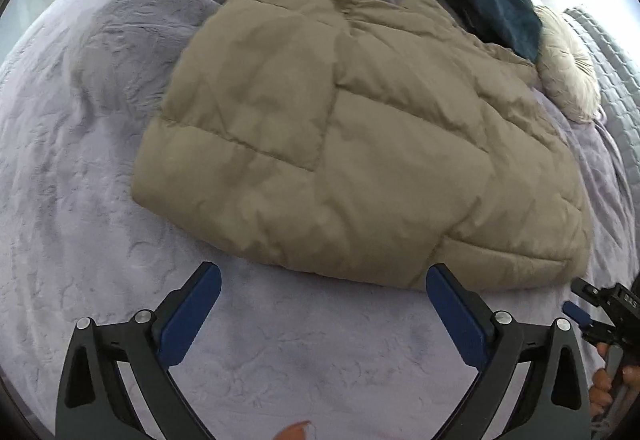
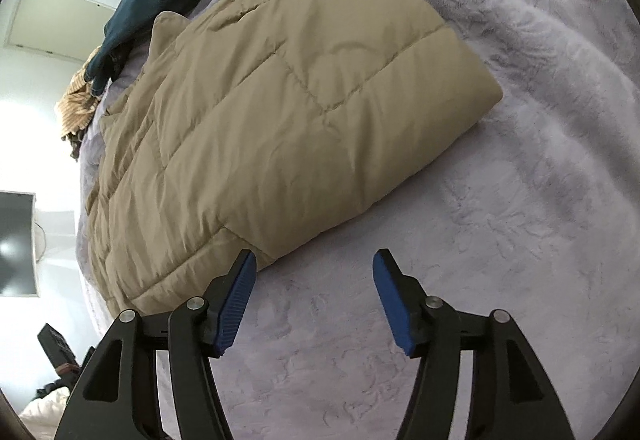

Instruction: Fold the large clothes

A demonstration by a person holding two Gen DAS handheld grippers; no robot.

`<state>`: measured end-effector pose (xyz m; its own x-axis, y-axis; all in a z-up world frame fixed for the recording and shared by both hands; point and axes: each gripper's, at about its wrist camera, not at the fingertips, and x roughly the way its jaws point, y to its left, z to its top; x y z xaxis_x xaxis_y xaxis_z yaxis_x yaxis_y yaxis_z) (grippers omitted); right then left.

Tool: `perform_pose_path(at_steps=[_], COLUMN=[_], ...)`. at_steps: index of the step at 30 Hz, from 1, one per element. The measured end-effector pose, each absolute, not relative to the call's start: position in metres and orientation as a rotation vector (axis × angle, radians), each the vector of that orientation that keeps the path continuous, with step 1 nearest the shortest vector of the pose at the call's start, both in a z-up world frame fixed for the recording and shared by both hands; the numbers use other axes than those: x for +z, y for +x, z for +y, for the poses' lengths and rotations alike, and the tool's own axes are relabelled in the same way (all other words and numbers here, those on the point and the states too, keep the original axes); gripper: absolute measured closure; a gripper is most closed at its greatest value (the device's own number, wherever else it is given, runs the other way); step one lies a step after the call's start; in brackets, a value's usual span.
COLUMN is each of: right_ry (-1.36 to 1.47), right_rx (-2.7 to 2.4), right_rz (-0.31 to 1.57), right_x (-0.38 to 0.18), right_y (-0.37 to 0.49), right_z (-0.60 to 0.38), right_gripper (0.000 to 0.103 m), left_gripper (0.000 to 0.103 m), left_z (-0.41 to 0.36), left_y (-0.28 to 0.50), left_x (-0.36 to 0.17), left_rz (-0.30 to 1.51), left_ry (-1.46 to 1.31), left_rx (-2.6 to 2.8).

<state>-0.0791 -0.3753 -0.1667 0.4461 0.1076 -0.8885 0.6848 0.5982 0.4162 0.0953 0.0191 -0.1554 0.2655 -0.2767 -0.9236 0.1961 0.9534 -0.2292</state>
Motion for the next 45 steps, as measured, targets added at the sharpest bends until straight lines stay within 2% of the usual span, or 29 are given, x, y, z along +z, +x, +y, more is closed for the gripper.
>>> perform_pose_path(at_steps=[2,11,12,13,14,25,34,44,45], right_ry=[0.922,1.055,1.068,1.081,1.089,1.288,1.383,1.467,1.468], right_rx=[-0.414,-0.381,-0.370,-0.358,-0.351,-0.243,-0.155,-0.061,-0.064], right_rz=[1.062,1.015,1.007,0.994,0.983,0.905,0.824,0.736,0.735], right_x=[-0.171,-0.184,-0.185,-0.186,-0.186,-0.211,-0.228,-0.243,-0.244], right_y=[-0.080,-0.088,-0.088,-0.088,-0.087,-0.078,-0.059,-0.013,-0.010], right_z=[-0.378,-0.384,-0.384,-0.385,-0.385,-0.391,-0.393,-0.395,-0.395], right_gripper=[0.024,0.023,0.011,0.009,0.000,0.000,0.000,0.000,0.000], left_gripper=[0.000,0.000,0.000,0.000,0.000,0.000,0.000,0.000,0.010], left_z=[0.017,0.024,0.027,0.029,0.031,0.076,0.091,0.050,0.049], left_y=[0.095,0.106,0.106,0.108,0.109,0.119,0.134,0.162,0.164], left_x=[-0.157,-0.168,-0.169,-0.171,-0.173,-0.199,-0.218,-0.240,-0.240], left_rz=[1.271,1.319,1.321,1.324,1.327,1.343,1.304,1.279,1.275], left_ry=[-0.090,-0.163,-0.176,-0.192,-0.200,-0.671,-0.797,-0.905,-0.909], left_rx=[-0.326,-0.275,-0.269,-0.274,-0.275,-0.369,-0.401,-0.426,-0.422])
